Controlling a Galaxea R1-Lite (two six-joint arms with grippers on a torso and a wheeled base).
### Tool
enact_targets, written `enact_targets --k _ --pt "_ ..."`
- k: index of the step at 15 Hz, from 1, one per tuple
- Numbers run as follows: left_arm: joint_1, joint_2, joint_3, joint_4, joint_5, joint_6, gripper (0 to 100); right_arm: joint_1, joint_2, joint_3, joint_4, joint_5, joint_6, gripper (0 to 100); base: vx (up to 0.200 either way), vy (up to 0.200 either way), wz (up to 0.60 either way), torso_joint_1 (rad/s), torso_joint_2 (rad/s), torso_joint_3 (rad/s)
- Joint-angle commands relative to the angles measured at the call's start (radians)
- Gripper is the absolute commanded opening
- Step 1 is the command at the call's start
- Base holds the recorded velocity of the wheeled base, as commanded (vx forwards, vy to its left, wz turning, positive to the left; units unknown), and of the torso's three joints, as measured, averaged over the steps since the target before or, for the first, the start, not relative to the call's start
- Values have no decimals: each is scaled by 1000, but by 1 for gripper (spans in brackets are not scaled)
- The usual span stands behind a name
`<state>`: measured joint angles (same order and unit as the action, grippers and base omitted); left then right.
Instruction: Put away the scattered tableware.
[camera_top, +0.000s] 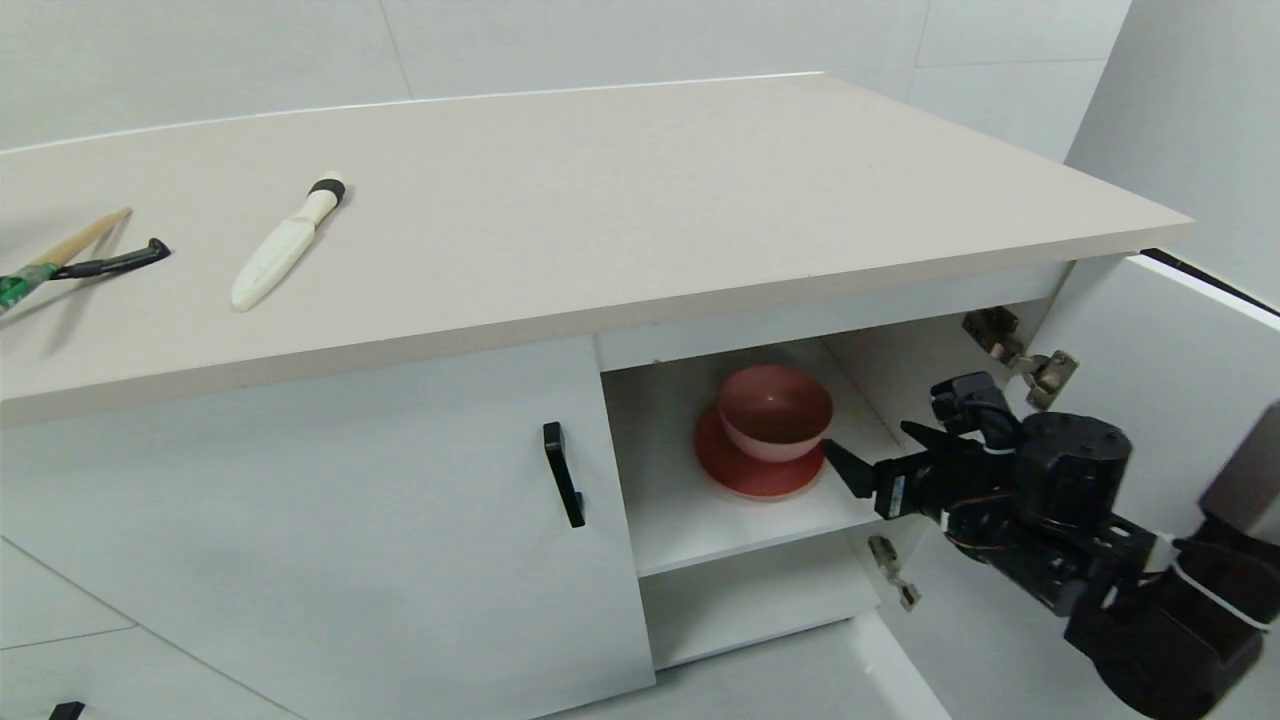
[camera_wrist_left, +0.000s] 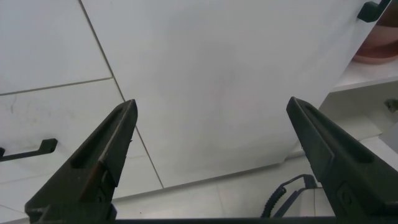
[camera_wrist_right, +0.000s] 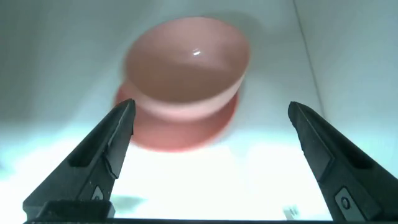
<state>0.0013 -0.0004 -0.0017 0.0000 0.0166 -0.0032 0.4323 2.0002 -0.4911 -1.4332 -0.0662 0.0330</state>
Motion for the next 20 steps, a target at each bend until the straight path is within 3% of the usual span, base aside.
enact_targets --k 1,5,12,15,16,18,20 --pt "0 0 0 0 0 -1 100 26 -282 252 -36 25 -59 100 0 0 0 0 0 0" --pt "0 0 0 2 0 2 100 25 -477 480 -38 77 -131 100 0 0 0 0 0 0" --pt "0 0 0 2 2 -3 100 -87 -770 491 157 -4 -139 100 -200 0 0 3 1 3" --pt "0 0 0 2 2 -4 100 -173 -1020 491 447 -17 -139 100 -200 0 0 2 1 -1" --pt "0 0 0 2 2 -4 100 -241 -1130 491 550 -15 -142 100 -200 0 0 2 2 2" --pt "0 0 0 2 2 -6 100 -371 -1427 491 734 9 -166 100 -200 0 0 0 0 0" --pt "0 0 0 2 2 -6 100 -406 -1762 477 1016 75 -182 100 -200 0 0 0 0 5"
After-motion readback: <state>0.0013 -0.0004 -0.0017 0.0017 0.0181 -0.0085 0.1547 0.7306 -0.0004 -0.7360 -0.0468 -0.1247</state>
